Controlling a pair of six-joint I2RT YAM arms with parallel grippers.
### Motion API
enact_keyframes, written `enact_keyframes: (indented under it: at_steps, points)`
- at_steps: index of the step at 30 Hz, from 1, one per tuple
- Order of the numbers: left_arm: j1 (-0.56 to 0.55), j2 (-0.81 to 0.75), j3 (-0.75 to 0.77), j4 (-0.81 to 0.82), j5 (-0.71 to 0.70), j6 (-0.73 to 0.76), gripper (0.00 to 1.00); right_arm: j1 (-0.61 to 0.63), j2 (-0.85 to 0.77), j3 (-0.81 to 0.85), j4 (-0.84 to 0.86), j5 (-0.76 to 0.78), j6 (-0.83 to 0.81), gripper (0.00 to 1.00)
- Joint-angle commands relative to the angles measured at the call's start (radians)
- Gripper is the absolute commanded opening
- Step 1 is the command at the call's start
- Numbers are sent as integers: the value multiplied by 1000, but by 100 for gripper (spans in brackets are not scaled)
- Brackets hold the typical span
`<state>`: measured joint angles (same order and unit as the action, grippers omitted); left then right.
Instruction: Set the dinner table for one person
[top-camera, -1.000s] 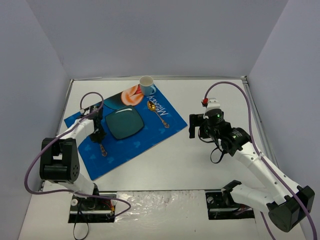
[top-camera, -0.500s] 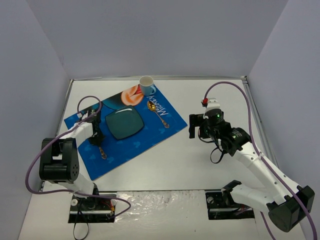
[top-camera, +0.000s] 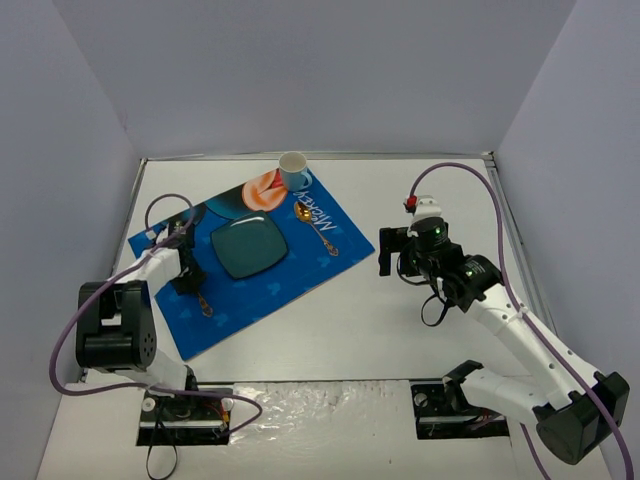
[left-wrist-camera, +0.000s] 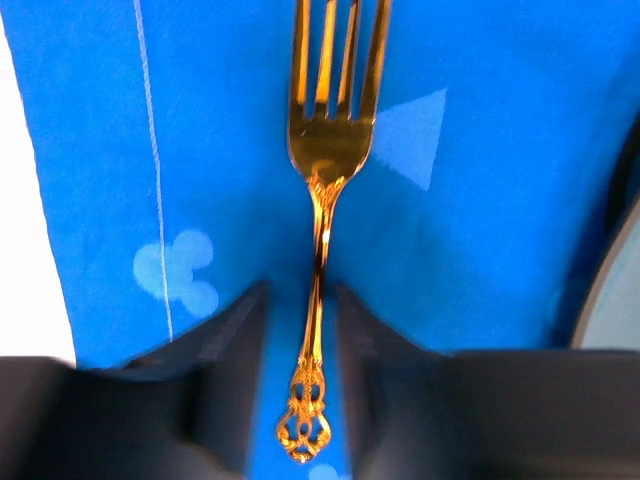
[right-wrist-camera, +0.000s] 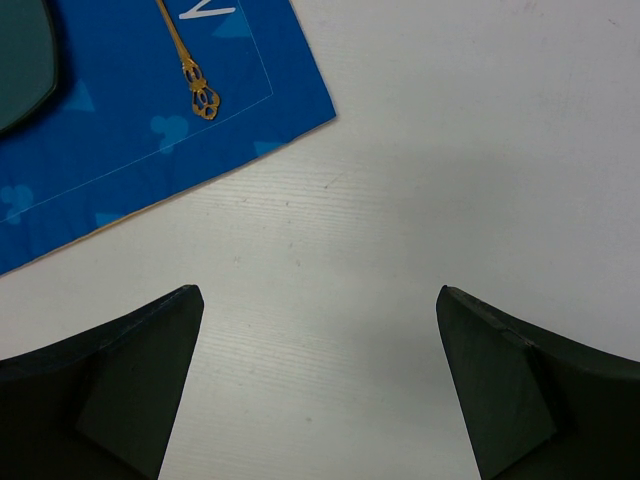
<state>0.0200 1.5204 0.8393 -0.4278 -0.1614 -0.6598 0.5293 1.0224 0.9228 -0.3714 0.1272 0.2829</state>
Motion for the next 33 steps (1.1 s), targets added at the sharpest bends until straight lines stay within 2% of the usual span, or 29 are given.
enact_keyframes:
  at_steps: [1, 4, 10, 13, 22, 27, 33]
  points:
    - [5, -143, 30, -86, -18, -44, 39, -5, -42, 56, 31, 25, -16, 100]
    - [6, -239, 92, -176, -24, -52, 52, -5, -64, 81, 31, 32, -40, 100]
    - [5, -473, 240, -328, -29, 37, 86, -8, -158, 151, 31, 106, -107, 100]
    - [5, -563, 304, -395, -32, 85, 96, -8, -202, 177, 29, 183, -123, 100]
    - [5, -867, 411, -534, 0, 247, 97, -8, -392, 184, 29, 431, -185, 100]
    - [4, -992, 448, -599, -1, 327, 97, -8, -497, 129, 30, 462, -246, 100]
    - [4, -1029, 507, -718, -5, 372, 97, -6, -592, 83, 32, 467, -258, 100]
